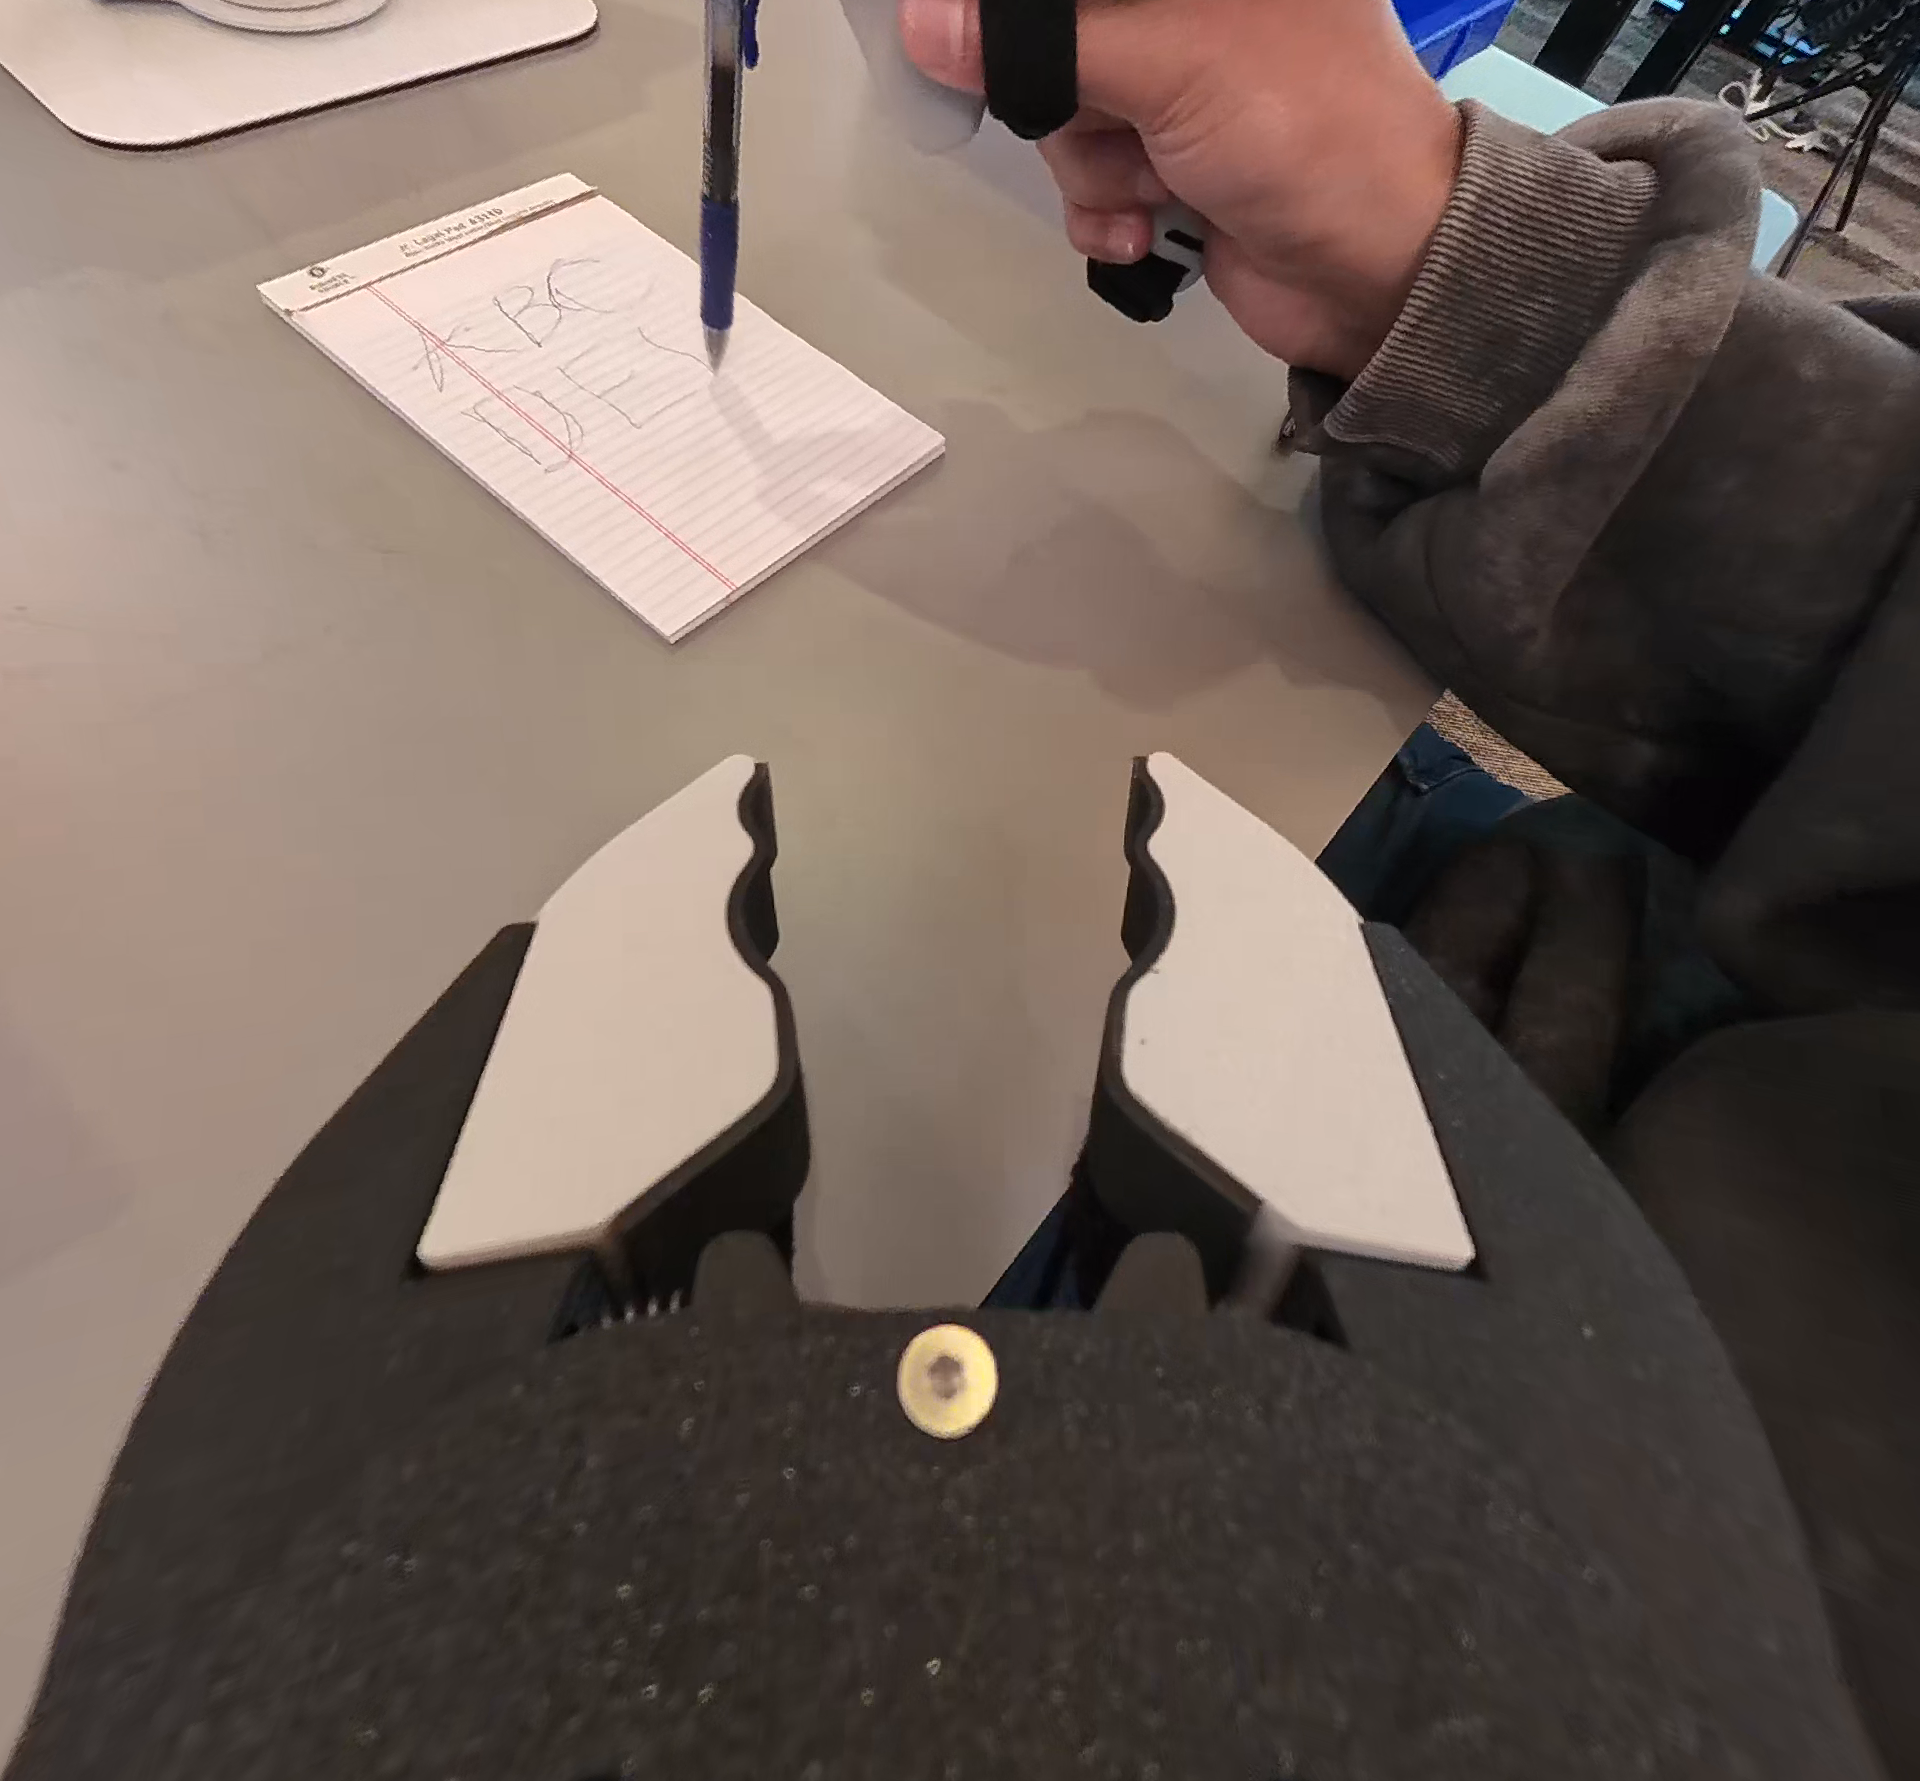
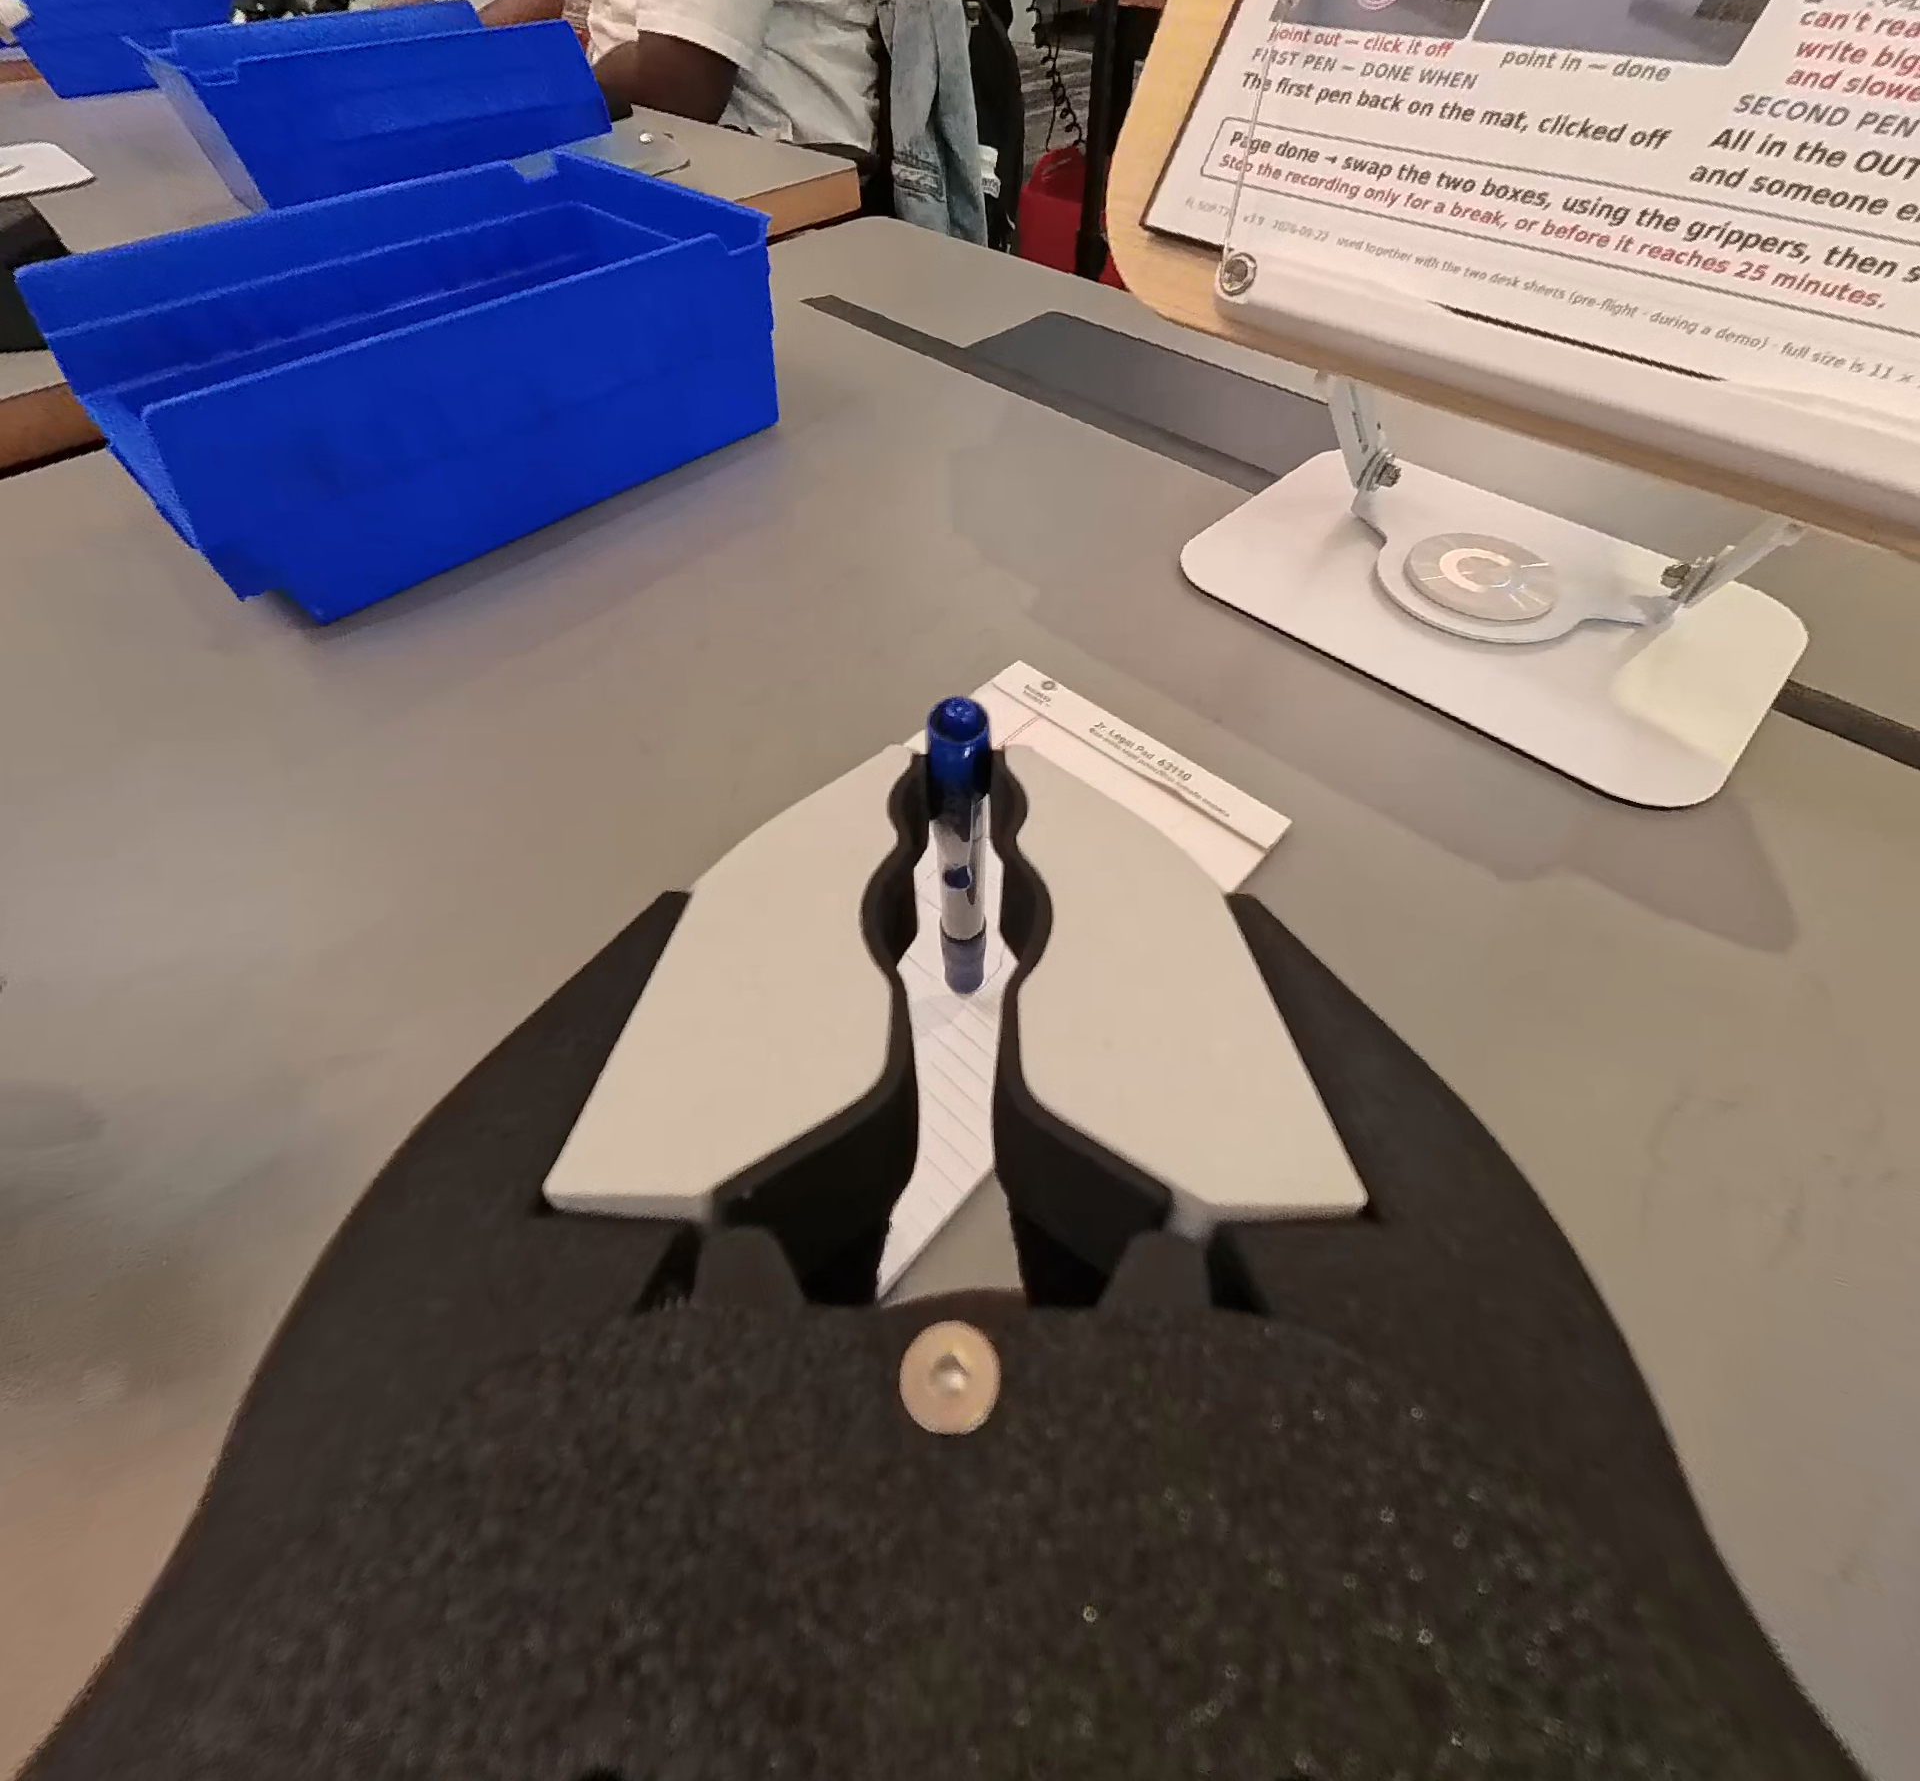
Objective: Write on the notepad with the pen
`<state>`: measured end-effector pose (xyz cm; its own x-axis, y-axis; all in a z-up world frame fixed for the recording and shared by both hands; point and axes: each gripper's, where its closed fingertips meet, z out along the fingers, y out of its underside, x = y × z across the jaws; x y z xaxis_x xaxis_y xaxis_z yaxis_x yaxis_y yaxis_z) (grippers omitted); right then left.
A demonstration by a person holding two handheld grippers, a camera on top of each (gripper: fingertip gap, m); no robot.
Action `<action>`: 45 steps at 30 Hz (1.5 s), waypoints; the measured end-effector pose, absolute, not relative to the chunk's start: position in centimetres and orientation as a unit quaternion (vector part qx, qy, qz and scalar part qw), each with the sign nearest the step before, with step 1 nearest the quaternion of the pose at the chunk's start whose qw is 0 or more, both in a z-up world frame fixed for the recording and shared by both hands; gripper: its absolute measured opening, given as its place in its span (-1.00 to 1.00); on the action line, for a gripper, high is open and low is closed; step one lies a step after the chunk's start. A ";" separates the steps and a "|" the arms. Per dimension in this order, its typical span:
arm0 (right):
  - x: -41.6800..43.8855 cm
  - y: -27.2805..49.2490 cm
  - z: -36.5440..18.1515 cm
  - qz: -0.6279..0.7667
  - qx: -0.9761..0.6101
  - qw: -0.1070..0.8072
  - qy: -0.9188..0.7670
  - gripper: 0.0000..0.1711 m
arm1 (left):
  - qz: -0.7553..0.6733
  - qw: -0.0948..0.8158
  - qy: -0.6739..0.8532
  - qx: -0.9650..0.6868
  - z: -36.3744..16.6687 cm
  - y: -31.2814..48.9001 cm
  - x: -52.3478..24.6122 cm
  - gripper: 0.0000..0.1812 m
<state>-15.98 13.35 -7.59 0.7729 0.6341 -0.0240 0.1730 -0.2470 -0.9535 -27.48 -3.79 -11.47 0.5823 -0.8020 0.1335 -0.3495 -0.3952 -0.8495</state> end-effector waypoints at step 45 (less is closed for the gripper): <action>-13.2 17.3 -7.7 0.171 -0.786 0.539 -0.249 -0.87 | -0.276 0.389 0.376 -0.795 -12.9 -3.8 -27.2 -0.29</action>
<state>-13.16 17.26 -7.69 0.8171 0.5765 -0.0004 0.2079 -0.2953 -0.9325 -27.22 -3.81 -12.88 0.5654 -0.8117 0.1462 -0.3821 -0.4149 -0.8258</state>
